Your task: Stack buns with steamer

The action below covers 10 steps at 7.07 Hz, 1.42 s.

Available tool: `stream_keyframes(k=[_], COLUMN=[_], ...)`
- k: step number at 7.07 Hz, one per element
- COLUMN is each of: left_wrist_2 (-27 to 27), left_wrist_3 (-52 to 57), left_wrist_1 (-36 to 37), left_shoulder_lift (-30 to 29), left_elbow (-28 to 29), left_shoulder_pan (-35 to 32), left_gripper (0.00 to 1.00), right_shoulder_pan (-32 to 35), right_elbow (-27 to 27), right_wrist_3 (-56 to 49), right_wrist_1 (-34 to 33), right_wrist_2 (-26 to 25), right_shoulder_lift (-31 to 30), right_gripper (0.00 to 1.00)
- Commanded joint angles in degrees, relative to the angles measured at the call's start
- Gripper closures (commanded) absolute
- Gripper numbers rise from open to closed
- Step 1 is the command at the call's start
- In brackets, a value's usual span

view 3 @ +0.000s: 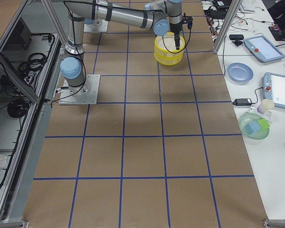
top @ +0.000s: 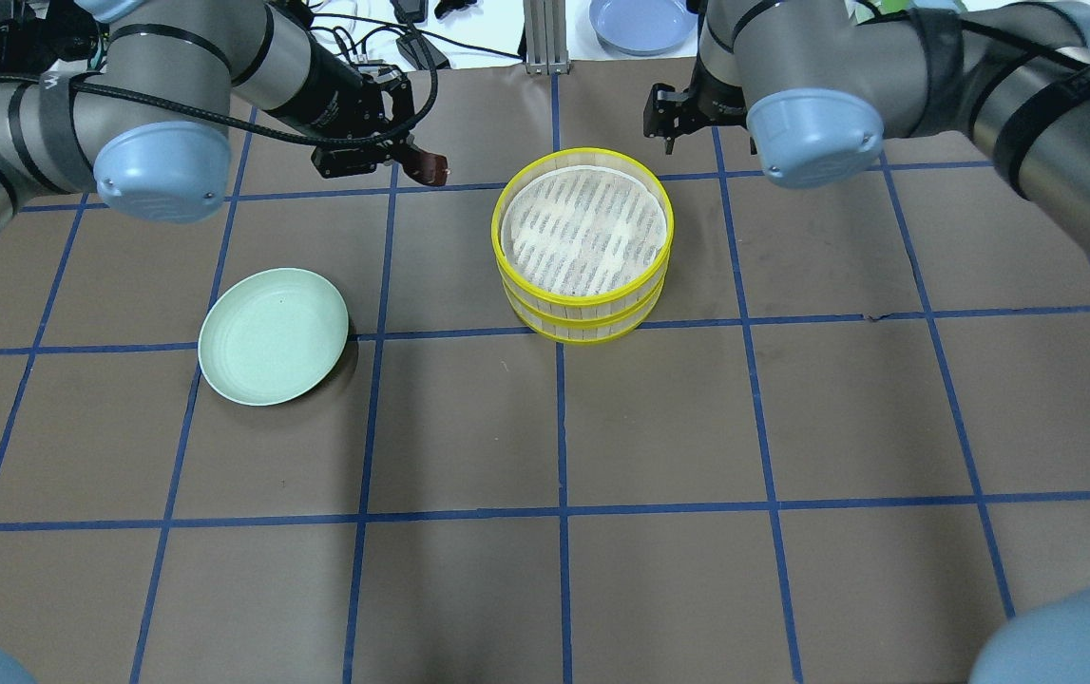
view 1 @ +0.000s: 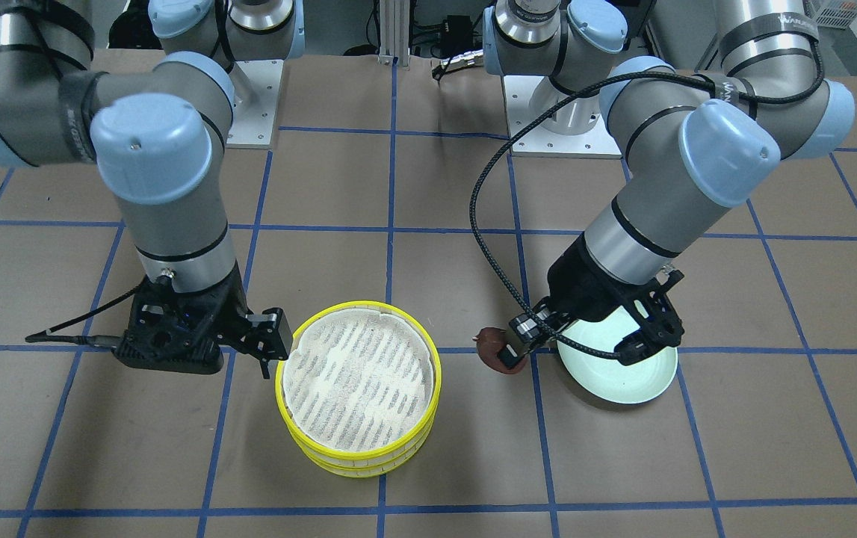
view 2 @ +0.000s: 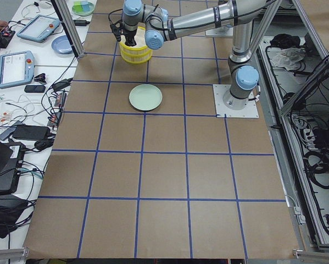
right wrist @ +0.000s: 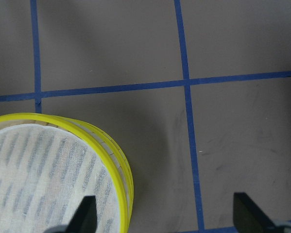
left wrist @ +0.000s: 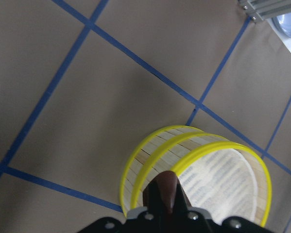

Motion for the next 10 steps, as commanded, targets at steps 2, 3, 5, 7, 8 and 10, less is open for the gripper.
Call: stream_keyframes(k=[2, 3, 5, 7, 8, 10], left_wrist_2=[-2.54, -2.36, -2.53, -2.8, -2.02, 7.69], left_wrist_3=[-7.89, -7.55, -9.82, -8.62, -1.64, 19.76], left_wrist_1=[9.8, 10.09, 10.7, 9.83, 6.0, -13.09], left_shoulder_lift=[-5.98, -7.39, -7.93, -6.54, -4.61, -0.49], left_elbow=[-0.19, -0.36, -0.27, 0.34, 1.56, 7.78], left_shoulder_pan=[-6.94, -7.13, -7.65, -7.66, -6.79, -1.09], left_gripper=[1.0, 0.69, 0.0, 0.0, 0.0, 0.0], right_shoulder_pan=[-4.39, -4.58, -4.67, -4.67, -4.67, -4.67], right_elbow=[-0.56, -0.56, -0.04, 0.14, 0.14, 0.23], right_wrist_3=[-8.41, -10.35, -10.64, -10.55, -10.55, -10.55], right_wrist_1=[6.17, 6.17, 6.43, 6.43, 6.43, 6.43], right_wrist_2=[2.04, 1.44, 2.13, 2.32, 2.23, 2.23], right_shoulder_lift=[-8.81, -10.22, -10.59, -10.5, -10.59, -10.59], right_gripper=[0.0, 0.0, 0.0, 0.0, 0.0, 0.0])
